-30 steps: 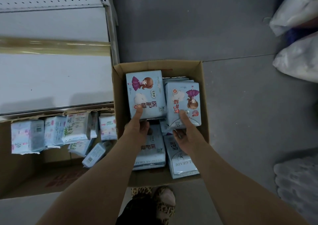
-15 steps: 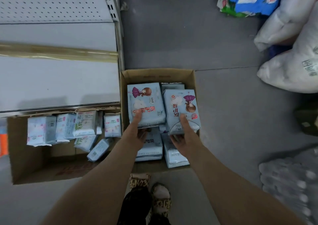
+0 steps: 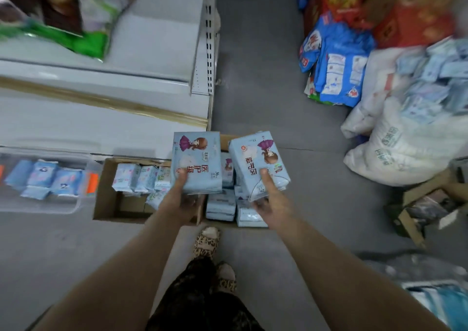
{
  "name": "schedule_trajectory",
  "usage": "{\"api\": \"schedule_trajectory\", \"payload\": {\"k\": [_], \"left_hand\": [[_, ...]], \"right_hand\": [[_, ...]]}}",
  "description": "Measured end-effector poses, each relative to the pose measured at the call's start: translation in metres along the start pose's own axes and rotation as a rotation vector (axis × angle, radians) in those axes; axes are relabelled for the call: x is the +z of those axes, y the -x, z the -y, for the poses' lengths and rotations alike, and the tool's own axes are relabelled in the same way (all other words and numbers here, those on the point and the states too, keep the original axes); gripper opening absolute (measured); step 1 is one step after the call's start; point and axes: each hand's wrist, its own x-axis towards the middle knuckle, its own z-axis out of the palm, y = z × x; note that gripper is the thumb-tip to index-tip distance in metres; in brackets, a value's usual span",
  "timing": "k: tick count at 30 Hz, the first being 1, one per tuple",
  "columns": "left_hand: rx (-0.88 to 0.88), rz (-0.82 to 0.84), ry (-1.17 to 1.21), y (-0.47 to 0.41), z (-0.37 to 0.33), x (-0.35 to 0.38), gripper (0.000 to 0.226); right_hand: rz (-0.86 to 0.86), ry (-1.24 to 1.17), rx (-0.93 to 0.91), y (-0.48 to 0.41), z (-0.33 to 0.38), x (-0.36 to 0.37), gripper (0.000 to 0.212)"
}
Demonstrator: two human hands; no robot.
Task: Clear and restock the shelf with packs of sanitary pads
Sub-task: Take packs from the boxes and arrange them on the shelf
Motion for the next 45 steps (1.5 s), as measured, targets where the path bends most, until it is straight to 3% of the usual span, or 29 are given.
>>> {"api": "schedule_trajectory", "payload": {"k": [3, 7, 9, 12, 15, 21, 27, 31, 37, 45], "left_hand": [[0.082, -0.038, 0.058, 0.067, -0.032, -0.003, 0.083], [0.25, -0.003, 0.03, 0.156, -0.077, -0.008, 0.09], [0.327, 0.037, 0.038, 0.198, -0.1, -0.01, 0.079], [0.44, 0.032, 0.087, 0.25, -0.135, -0.017, 0.051], [0.531, 0.032, 0.159, 0.294, -0.167, -0.029, 0.052], [0.676, 0.093, 0.261, 0.365, -0.241, -0.09, 0.046], [0.804, 0.116, 0.272, 0.426, -0.327, -0.182, 0.05], [0.862, 0.119, 0.293, 0.463, -0.388, -0.24, 0.063], [0.895, 0.135, 0.305, 0.496, -0.465, -0.301, 0.073], [0.937, 0.148, 0.402, 0.488, -0.556, -0.352, 0.039]], "right_hand": [[0.039, 0.053, -0.045, 0.062, 0.02, 0.025, 0.066], [0.217, 0.114, -0.174, 0.135, 0.037, 0.065, 0.045], [0.303, 0.12, -0.201, 0.168, 0.042, 0.09, 0.042], [0.409, 0.143, -0.272, 0.213, 0.046, 0.132, 0.063], [0.451, 0.15, -0.315, 0.254, 0.044, 0.172, 0.078], [0.563, 0.19, -0.414, 0.323, 0.018, 0.272, 0.05], [0.677, 0.151, -0.439, 0.394, -0.037, 0.396, 0.065], [0.766, 0.164, -0.464, 0.433, -0.072, 0.476, 0.039], [0.812, 0.207, -0.49, 0.477, -0.101, 0.57, 0.038], [0.844, 0.232, -0.569, 0.495, -0.109, 0.682, 0.053]]}}
